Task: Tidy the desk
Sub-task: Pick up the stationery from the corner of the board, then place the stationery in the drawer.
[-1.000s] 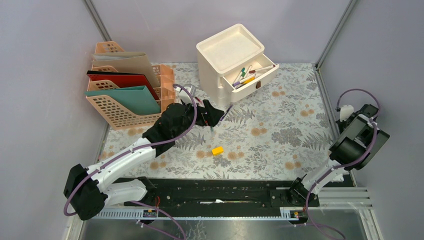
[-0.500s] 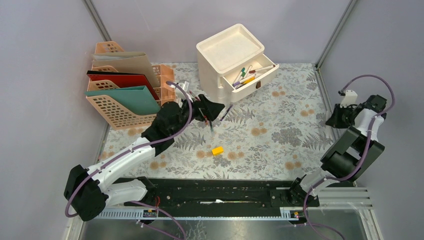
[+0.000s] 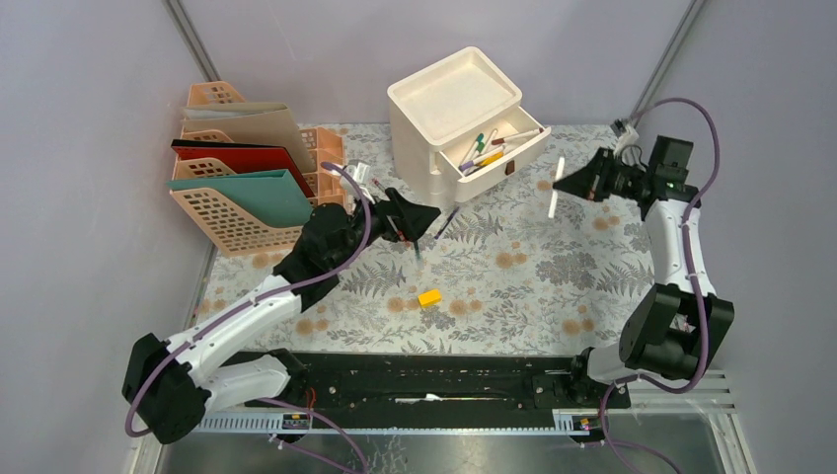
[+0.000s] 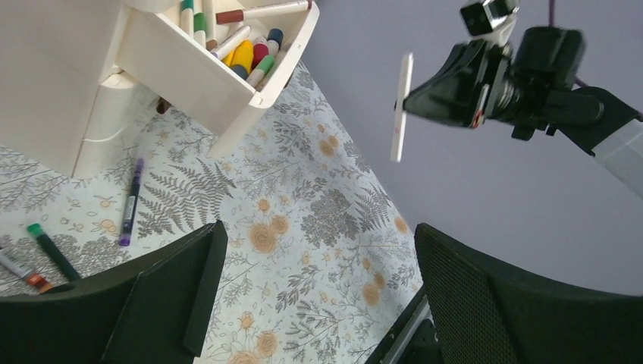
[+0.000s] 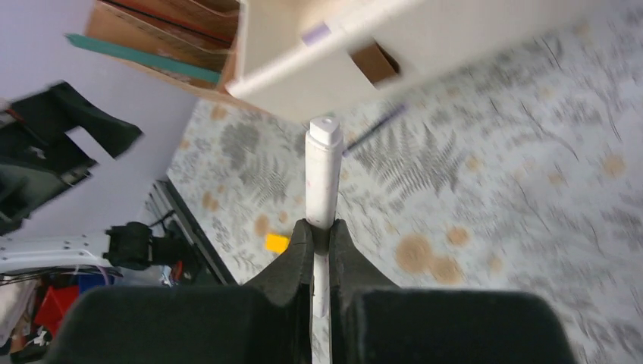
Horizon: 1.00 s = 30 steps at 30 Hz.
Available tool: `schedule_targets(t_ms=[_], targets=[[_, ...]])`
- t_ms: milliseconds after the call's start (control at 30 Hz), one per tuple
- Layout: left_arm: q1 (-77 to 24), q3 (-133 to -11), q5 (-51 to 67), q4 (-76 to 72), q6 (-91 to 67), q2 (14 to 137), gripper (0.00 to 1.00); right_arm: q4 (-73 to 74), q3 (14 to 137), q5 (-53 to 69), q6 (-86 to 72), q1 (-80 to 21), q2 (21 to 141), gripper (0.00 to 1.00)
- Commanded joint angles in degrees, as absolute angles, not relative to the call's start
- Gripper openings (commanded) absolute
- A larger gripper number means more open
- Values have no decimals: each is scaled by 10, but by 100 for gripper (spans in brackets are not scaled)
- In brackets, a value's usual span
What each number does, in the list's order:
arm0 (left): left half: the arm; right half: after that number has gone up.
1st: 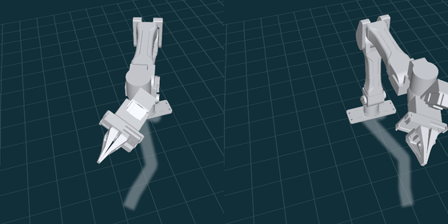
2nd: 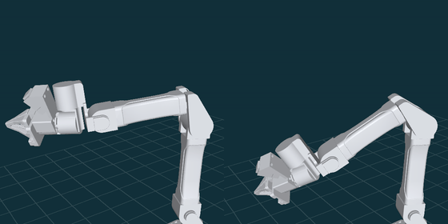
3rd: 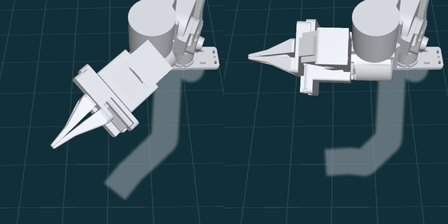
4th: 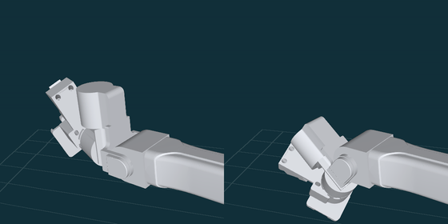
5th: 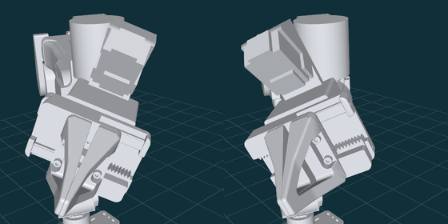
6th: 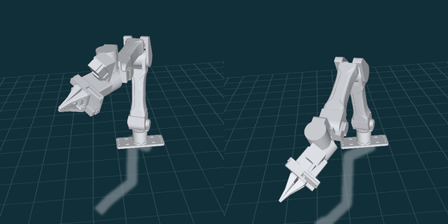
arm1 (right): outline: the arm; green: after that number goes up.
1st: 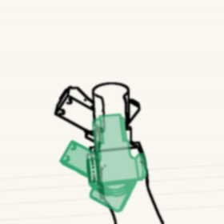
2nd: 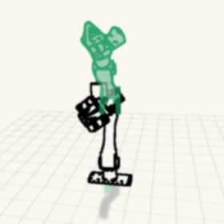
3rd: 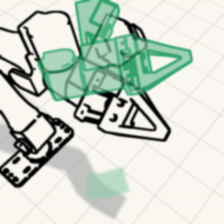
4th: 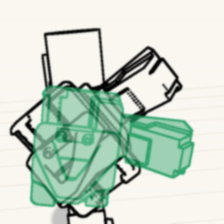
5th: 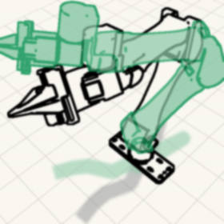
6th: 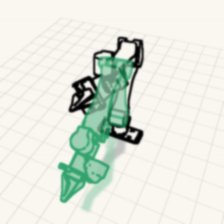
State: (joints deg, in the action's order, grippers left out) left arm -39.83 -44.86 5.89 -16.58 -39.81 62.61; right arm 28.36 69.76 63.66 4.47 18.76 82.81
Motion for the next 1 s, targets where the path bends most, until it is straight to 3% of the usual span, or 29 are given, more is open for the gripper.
schedule_targets(t_ms=[0, 233, 433, 633, 733, 833, 967], targets=[[-396, -437, 19, -157, -379, 578, 99, 25, 739, 642, -240, 133, 810, 0], [-396, -435, -49, -86, -358, 534, 99, -46, 840, 458, -405, 41, 887, 0], [-396, -432, -89, -49, -351, 503, 99, 73, 920, 282, -426, -29, 944, 1], [-389, -420, -142, -25, -409, 493, 99, 109, 928, 248, -421, -49, 977, 25], [-379, -418, -123, -28, -412, 497, 99, 137, 953, 259, -389, -56, 1002, 51], [-376, -431, -110, -18, -403, 509, 99, 167, 990, 275, -318, -59, 1019, 70], [-377, -455, -100, 10, -396, 531, 99, 198, 1034, 276, -234, -57, 1012, 80]])
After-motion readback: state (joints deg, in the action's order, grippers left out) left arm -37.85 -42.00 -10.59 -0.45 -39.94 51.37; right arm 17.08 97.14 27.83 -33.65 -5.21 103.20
